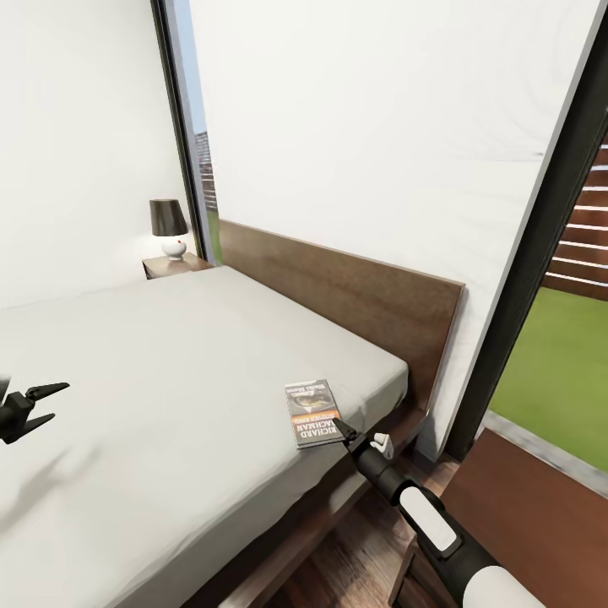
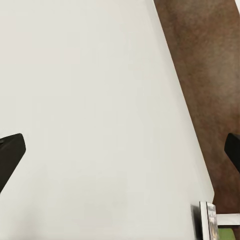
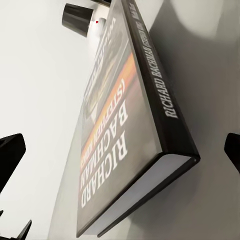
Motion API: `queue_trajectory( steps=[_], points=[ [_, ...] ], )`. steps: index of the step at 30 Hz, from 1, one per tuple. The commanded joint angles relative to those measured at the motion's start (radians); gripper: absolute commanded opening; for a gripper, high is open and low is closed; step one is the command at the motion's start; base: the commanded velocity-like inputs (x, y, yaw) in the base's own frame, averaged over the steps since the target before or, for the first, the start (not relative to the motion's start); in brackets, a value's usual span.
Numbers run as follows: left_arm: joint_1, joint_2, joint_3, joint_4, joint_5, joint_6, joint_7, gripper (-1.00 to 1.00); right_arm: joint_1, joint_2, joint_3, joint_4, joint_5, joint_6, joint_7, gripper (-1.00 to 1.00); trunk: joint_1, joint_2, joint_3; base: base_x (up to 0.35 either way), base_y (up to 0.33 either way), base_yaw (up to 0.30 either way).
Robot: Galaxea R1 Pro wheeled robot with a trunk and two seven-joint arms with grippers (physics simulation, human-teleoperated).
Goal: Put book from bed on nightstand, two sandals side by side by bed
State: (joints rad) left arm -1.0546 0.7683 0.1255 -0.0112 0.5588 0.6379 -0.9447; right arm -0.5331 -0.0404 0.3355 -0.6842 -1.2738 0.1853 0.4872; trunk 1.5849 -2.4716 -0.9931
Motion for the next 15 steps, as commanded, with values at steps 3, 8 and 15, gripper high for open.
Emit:
queue_trajectory(
  steps=[3, 8, 15],
  points=[
    [-0.001, 0.0, 0.008, 0.0, -0.006, 0.006, -0.002, 1.0, -0.001, -0.001, 0.004, 0.0, -0.011, 0.003, 0.001, 1.0, 0.0, 0.0, -0.001, 0.0, 0.0, 0.0],
    [-0.001, 0.0, 0.008, 0.0, -0.006, 0.006, -0.002, 1.0, -0.001, -0.001, 0.004, 0.0, -0.011, 0.003, 0.002, -1.0, 0.0, 0.0, -0.001, 0.0, 0.0, 0.0],
    [-0.001, 0.0, 0.008, 0.0, -0.006, 0.006, -0.002, 1.0, -0.001, -0.001, 0.002, 0.0, -0.01, 0.003, 0.002, -1.0, 0.0, 0.0, -0.001, 0.0, 0.0, 0.0]
  ],
)
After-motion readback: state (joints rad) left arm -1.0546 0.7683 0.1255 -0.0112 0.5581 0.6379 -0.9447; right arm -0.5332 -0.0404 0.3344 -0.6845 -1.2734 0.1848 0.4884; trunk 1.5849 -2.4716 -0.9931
